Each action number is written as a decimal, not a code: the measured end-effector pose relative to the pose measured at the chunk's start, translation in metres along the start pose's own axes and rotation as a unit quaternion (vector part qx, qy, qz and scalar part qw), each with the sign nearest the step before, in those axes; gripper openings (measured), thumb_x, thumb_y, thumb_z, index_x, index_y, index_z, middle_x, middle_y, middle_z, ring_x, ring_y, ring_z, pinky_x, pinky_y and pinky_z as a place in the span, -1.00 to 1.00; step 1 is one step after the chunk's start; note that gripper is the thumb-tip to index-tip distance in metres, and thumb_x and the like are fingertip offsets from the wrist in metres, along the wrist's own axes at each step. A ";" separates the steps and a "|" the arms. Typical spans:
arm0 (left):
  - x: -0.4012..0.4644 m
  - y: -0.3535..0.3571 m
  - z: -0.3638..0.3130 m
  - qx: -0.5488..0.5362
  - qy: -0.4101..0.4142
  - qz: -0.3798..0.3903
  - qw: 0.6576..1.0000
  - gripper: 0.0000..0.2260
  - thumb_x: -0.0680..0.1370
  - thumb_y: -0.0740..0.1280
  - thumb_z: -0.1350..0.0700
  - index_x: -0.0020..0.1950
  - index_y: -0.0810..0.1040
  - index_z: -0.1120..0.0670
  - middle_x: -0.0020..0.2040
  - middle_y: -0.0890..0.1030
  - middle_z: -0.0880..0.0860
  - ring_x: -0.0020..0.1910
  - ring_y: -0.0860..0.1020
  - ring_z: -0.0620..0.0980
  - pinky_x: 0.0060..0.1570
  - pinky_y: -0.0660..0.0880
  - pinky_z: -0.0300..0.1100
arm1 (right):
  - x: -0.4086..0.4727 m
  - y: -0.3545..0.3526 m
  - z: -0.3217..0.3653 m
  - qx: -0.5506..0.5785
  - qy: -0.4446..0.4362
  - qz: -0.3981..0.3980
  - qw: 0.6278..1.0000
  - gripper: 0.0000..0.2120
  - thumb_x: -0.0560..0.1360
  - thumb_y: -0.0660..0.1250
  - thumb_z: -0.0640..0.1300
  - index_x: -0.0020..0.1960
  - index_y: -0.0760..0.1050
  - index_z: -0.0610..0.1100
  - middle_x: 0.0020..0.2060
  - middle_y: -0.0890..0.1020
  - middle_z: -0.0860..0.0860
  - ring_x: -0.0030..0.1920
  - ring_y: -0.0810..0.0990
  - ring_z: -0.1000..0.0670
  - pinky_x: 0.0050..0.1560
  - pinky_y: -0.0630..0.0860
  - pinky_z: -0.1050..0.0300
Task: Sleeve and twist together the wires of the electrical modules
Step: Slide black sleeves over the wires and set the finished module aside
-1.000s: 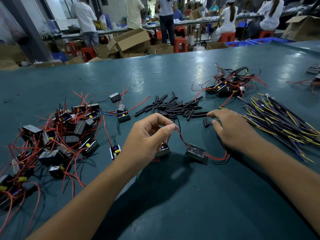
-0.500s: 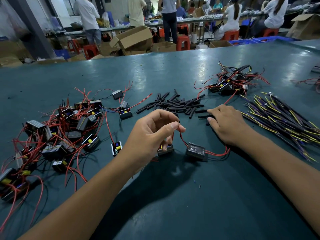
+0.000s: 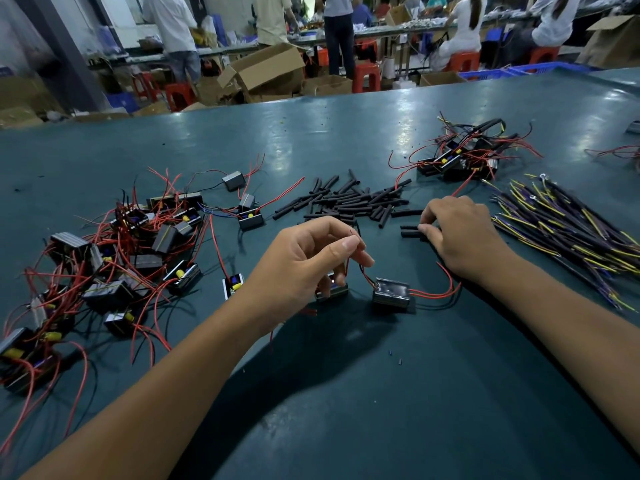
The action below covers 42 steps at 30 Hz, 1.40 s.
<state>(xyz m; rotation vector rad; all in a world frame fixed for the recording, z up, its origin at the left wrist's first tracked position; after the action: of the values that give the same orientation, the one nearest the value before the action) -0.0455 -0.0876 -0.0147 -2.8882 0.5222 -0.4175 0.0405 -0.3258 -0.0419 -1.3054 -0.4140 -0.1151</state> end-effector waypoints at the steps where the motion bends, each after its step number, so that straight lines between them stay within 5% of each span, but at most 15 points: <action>1: 0.000 0.000 0.000 0.001 0.001 0.002 1.000 -0.85 0.63 0.28 0.08 -0.01 0.57 0.14 -0.08 0.71 0.07 -0.31 0.48 0.00 -0.38 0.46 -0.19 | 0.000 -0.003 0.000 0.013 0.003 -0.018 1.000 -0.89 0.60 0.30 -0.10 0.01 0.51 -0.14 -0.05 0.58 -0.07 0.07 0.47 -0.20 0.10 0.31 -0.09; 4: -0.001 0.003 0.001 0.001 0.001 0.006 1.000 -0.86 0.61 0.30 0.06 -0.02 0.61 0.09 -0.14 0.69 0.03 -0.32 0.47 -0.03 -0.37 0.44 -0.22 | -0.003 -0.023 0.002 0.127 0.001 -0.105 0.986 -0.93 0.60 0.30 -0.16 0.02 0.51 -0.16 -0.14 0.55 -0.01 -0.03 0.51 -0.13 0.05 0.39 -0.04; 8: -0.001 0.009 0.004 0.009 -0.002 0.012 1.000 -0.89 0.62 0.33 0.09 -0.03 0.65 0.03 -0.22 0.63 -0.04 -0.36 0.46 -0.11 -0.38 0.44 -0.27 | -0.015 -0.050 0.013 0.345 -0.012 -0.112 0.932 -0.83 0.63 0.24 -0.22 0.07 0.56 -0.02 -0.26 0.58 0.20 -0.30 0.49 0.24 -0.25 0.35 0.43; 14: -0.001 0.010 0.004 0.010 0.004 0.021 1.000 -0.83 0.56 0.37 -0.02 -0.05 0.65 0.07 -0.23 0.62 -0.03 -0.37 0.46 -0.12 -0.37 0.44 -0.26 | -0.032 -0.068 0.050 0.631 -0.043 -0.020 0.775 -0.91 0.55 0.29 -0.13 0.03 0.54 -0.09 -0.23 0.59 0.08 -0.17 0.53 0.10 -0.22 0.50 0.25; 19: 0.001 0.008 0.006 0.000 0.010 0.034 0.999 -0.89 0.59 0.36 0.05 -0.02 0.65 0.05 -0.15 0.70 0.03 -0.36 0.45 -0.09 -0.36 0.44 -0.25 | -0.043 -0.067 0.065 0.624 -0.084 0.009 0.777 -0.86 0.45 0.37 -0.10 -0.04 0.54 -0.14 -0.29 0.58 0.16 -0.28 0.49 0.19 -0.21 0.43 0.38; 23: 0.001 0.009 0.007 -0.002 0.013 0.037 0.999 -0.90 0.58 0.37 0.06 0.01 0.68 0.00 -0.20 0.69 -0.03 -0.38 0.46 -0.17 -0.35 0.41 -0.29 | -0.048 -0.066 0.072 0.618 -0.096 0.000 0.780 -0.84 0.46 0.37 -0.12 -0.02 0.53 -0.19 -0.32 0.57 0.08 -0.33 0.48 0.12 -0.28 0.44 0.30; 30: 0.003 0.011 0.010 -0.018 0.019 0.034 0.999 -0.89 0.59 0.38 0.11 0.04 0.68 0.08 -0.25 0.64 -0.07 -0.38 0.44 -0.25 -0.34 0.35 -0.38 | -0.054 -0.064 0.075 0.514 -0.132 -0.057 0.846 -0.88 0.52 0.36 -0.10 0.06 0.57 -0.03 -0.12 0.67 0.01 -0.11 0.64 -0.01 -0.04 0.59 0.11; 42: 0.000 0.008 0.010 -0.018 0.014 0.029 0.999 -0.90 0.57 0.39 0.07 -0.02 0.68 0.05 -0.24 0.65 -0.01 -0.40 0.42 -0.21 -0.36 0.34 -0.36 | -0.056 -0.056 0.078 0.447 -0.164 -0.067 0.877 -0.84 0.55 0.30 0.00 0.12 0.55 0.08 -0.06 0.67 0.11 -0.04 0.65 0.00 -0.03 0.57 -0.01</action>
<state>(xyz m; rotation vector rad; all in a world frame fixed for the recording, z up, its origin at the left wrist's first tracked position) -0.0453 -0.0939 -0.0261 -2.8962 0.6229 -0.4450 -0.0467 -0.2752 0.0051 -0.3679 -0.7395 0.1765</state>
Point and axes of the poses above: each hand's wrist, its own x-axis towards the middle knuckle, its own y-axis out of the palm, z = x × y, the point moved 3 cm from there along x, towards the middle knuckle
